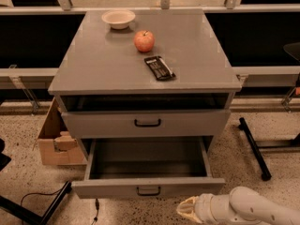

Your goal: Close middle drawer

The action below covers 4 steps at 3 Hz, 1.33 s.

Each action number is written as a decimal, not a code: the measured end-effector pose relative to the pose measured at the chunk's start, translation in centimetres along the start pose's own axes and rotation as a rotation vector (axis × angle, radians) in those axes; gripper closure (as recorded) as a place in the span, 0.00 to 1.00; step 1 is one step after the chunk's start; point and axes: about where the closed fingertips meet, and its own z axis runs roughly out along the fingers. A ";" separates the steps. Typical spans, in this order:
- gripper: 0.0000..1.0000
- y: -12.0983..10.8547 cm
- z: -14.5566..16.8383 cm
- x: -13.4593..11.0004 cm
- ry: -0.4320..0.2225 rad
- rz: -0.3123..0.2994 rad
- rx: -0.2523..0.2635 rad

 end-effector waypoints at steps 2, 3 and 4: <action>1.00 -2.0 1.1 0.0 -0.040 -0.009 0.000; 1.00 -6.3 3.5 -0.3 -0.107 -0.036 -0.032; 1.00 -6.3 3.5 -0.3 -0.107 -0.036 -0.032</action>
Offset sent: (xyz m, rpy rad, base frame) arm 0.0733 0.0008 -0.0244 0.1162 -0.0659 0.0160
